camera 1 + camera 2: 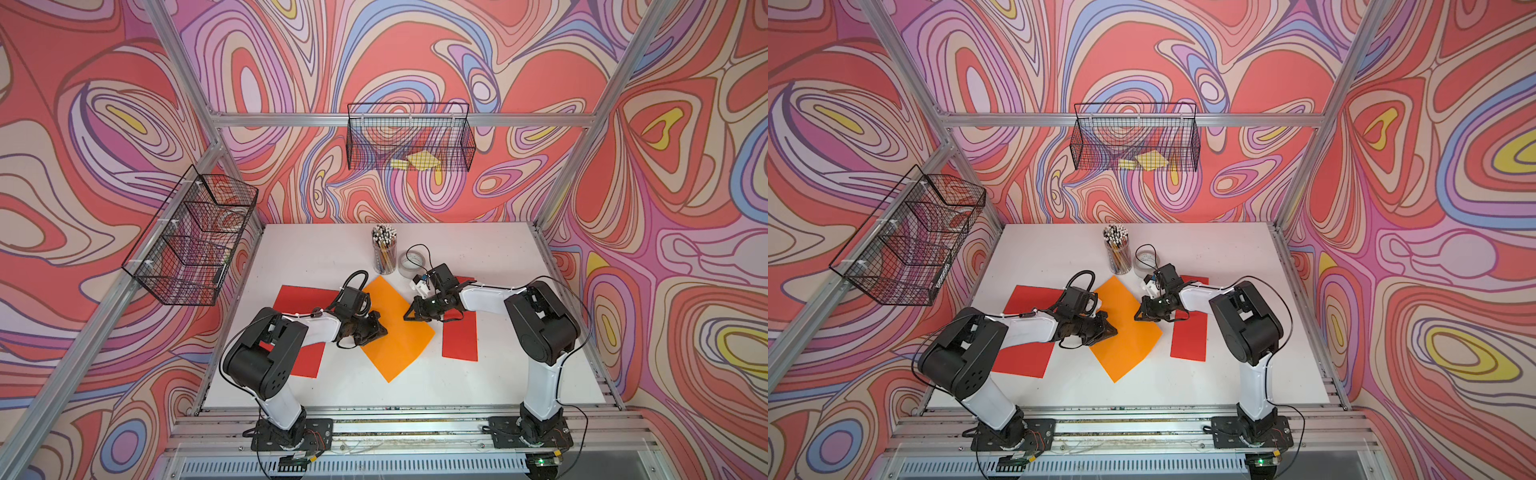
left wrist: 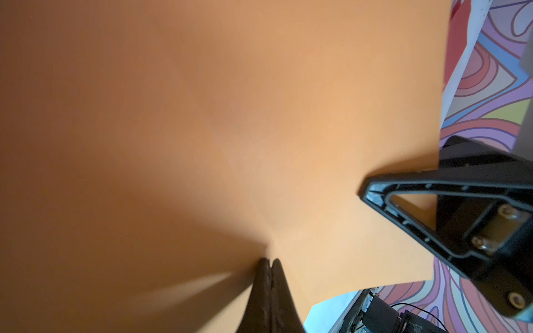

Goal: Fold the rectangular paper in half along the long edge
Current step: Fold the paper at the center of the board.

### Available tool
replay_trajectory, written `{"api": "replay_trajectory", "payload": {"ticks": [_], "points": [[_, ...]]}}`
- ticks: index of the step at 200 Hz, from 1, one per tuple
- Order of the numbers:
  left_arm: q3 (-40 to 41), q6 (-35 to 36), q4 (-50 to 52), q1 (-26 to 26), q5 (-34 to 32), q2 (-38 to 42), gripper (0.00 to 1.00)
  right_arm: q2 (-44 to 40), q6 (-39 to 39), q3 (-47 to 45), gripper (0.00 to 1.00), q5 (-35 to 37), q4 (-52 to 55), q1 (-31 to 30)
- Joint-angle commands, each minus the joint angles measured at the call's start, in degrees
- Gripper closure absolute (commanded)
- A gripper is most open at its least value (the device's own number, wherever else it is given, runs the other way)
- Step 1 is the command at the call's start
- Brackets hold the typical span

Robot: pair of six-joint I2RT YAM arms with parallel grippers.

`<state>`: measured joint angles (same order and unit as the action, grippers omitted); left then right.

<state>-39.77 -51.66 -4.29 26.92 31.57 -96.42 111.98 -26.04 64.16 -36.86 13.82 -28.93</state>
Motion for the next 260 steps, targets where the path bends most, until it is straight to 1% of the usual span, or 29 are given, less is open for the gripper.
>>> {"api": "replay_trajectory", "payload": {"ticks": [1,11,19,31,41,50,59,64,76,85,93,116,123,130,142,156,173,191,213,260], "points": [[0.94,1.37,8.76,0.44,-1.81,-2.45,1.00,-2.58,0.55,-1.46,0.88,0.29,-0.01,-0.01],[0.83,1.56,8.96,0.46,-1.80,-2.45,1.00,-3.19,0.56,-1.99,0.88,0.30,-0.06,-0.03],[0.83,1.65,9.11,0.42,-1.78,-2.37,1.00,-3.78,0.47,-2.50,0.92,0.33,-0.20,-0.02],[0.62,1.98,9.62,0.42,-1.79,-2.16,1.00,-4.76,0.06,-3.32,1.00,0.38,-0.49,-0.04],[0.33,2.30,10.30,0.42,-1.94,-1.79,1.00,-5.77,-0.64,-4.25,1.00,0.61,-1.12,-0.05],[0.09,2.50,10.62,0.47,-2.05,-1.22,0.90,-6.76,-1.73,-5.39,1.00,0.65,-2.20,0.01],[-0.25,2.61,11.19,0.42,-2.53,-0.30,0.75,-7.78,-2.83,-6.56,1.00,0.54,-3.50,-0.04],[-0.44,2.69,11.64,0.42,-2.93,0.24,0.69,-8.22,-3.40,-7.16,1.00,0.49,-4.13,-0.02],[-1.19,3.11,12.84,0.42,-3.46,1.72,0.57,-9.54,-4.72,-8.82,1.00,0.93,-5.32,-0.02],[-1.99,3.64,14.33,0.42,-3.89,2.95,0.50,-10.20,-5.58,-10.18,1.00,2.05,-5.78,0.01],[-2.56,4.05,15.58,0.43,-4.50,4.26,0.43,-12.77,-6.26,-11.72,1.00,3.10,-6.35,-0.07],[-3.12,4.55,18.32,0.04,-6.88,8.31,0.38,-17.85,-10.53,-17.69,1.00,6.15,-9.98,0.01],[-2.95,4.47,18.83,-0.34,-7.53,9.11,0.38,-19.57,-11.94,-19.61,1.00,6.99,-11.11,-0.03],[-2.73,4.38,18.96,-0.64,-7.61,9.48,0.40,-21.10,-13.40,-21.43,1.00,7.66,-12.20,-0.08],[-2.58,4.30,18.60,-0.99,-7.06,9.26,0.48,-23.80,-15.75,-24.40,1.00,9.39,-13.80,-0.40],[-2.59,3.84,16.84,-0.99,-5.39,7.69,0.60,-26.51,-18.14,-27.08,1.00,11.58,-15.23,-1.43],[-2.76,2.74,14.34,-0.89,-3.35,5.10,0.67,-29.10,-19.80,-28.82,1.00,14.29,-15.45,-3.22],[-3.02,2.01,12.62,-0.44,-2.53,2.95,0.71,-30.86,-20.19,-29.40,1.00,16.56,-14.12,-4.33],[-3.64,1.82,12.07,0.25,-2.31,1.15,0.76,-32.12,-20.10,-29.54,1.00,17.31,-12.68,-4.72],[-3.92,2.08,12.42,0.74,-2.53,-0.21,0.84,-31.94,-17.72,-27.30,1.00,18.78,-8.18,-5.09]]}}
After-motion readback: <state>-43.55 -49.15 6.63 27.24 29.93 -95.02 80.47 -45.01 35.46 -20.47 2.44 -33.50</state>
